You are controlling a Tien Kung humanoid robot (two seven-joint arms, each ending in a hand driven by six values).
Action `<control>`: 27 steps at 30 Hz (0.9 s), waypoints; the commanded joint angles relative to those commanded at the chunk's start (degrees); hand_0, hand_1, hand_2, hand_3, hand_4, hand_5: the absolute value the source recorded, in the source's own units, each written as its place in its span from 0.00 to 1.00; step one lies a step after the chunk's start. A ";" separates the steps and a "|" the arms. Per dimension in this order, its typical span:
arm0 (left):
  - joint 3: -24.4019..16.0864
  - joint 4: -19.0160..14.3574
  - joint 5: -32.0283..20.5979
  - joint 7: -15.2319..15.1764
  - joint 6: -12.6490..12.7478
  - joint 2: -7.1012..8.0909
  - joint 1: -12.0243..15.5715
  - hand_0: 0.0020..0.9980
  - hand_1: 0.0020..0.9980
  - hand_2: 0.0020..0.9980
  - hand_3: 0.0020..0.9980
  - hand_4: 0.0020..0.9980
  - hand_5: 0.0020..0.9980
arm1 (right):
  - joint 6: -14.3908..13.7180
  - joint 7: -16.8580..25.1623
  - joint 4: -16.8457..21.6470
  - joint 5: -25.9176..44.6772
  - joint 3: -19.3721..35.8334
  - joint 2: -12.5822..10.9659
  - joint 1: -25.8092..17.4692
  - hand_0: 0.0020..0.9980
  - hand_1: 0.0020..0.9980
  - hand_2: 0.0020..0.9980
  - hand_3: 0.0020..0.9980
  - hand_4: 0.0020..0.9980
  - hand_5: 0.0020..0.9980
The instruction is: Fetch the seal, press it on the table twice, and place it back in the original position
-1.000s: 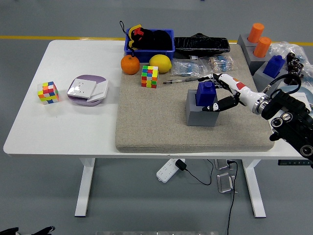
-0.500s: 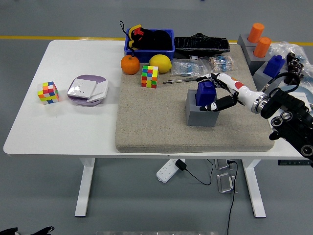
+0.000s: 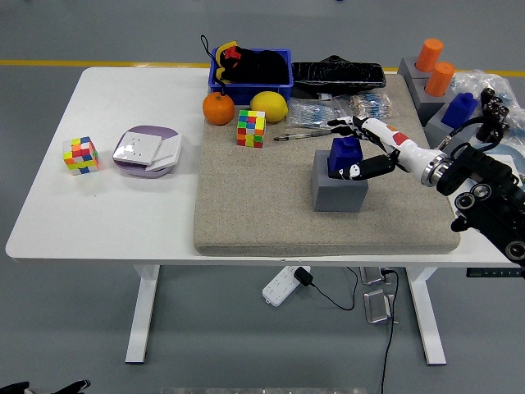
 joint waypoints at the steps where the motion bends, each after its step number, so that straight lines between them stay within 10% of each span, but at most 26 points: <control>1: -0.01 0.00 0.04 0.00 0.00 0.02 0.00 0.81 0.79 0.76 0.80 0.68 0.42 | 0.00 0.02 0.00 0.03 0.04 -0.01 0.00 0.95 0.92 0.90 0.91 1.00 0.21; 11: -0.67 0.03 0.88 0.31 -0.05 0.10 0.31 0.81 0.79 0.76 0.80 0.68 0.42 | 3.15 -2.18 0.80 -0.52 2.56 -0.75 -0.40 0.99 0.96 0.94 0.98 1.00 0.36; 12: -0.63 0.03 0.85 0.30 -0.05 0.05 0.34 0.81 0.79 0.76 0.80 0.68 0.42 | 3.68 -2.65 1.10 -0.73 2.99 -0.91 -0.54 1.00 1.00 0.98 1.00 1.00 0.55; 17: -0.06 0.01 0.11 0.01 -0.07 -0.12 0.34 0.81 0.79 0.76 0.80 0.68 0.42 | 4.07 -3.75 2.28 -0.98 4.75 -1.24 -1.05 1.00 1.00 0.98 1.00 1.00 0.55; 18: -0.01 0.01 0.02 -0.02 -0.06 -0.14 0.32 0.81 0.79 0.76 0.80 0.68 0.42 | 4.03 -3.81 2.37 -0.96 4.96 -1.26 -1.06 1.00 1.00 1.00 1.00 1.00 0.74; 27: 0.05 0.06 -0.25 -0.07 -0.05 -0.16 0.26 0.81 0.79 0.76 0.80 0.68 0.42 | 3.69 -4.15 3.41 -1.37 7.88 -1.72 -1.35 1.00 1.00 1.00 1.00 1.00 0.78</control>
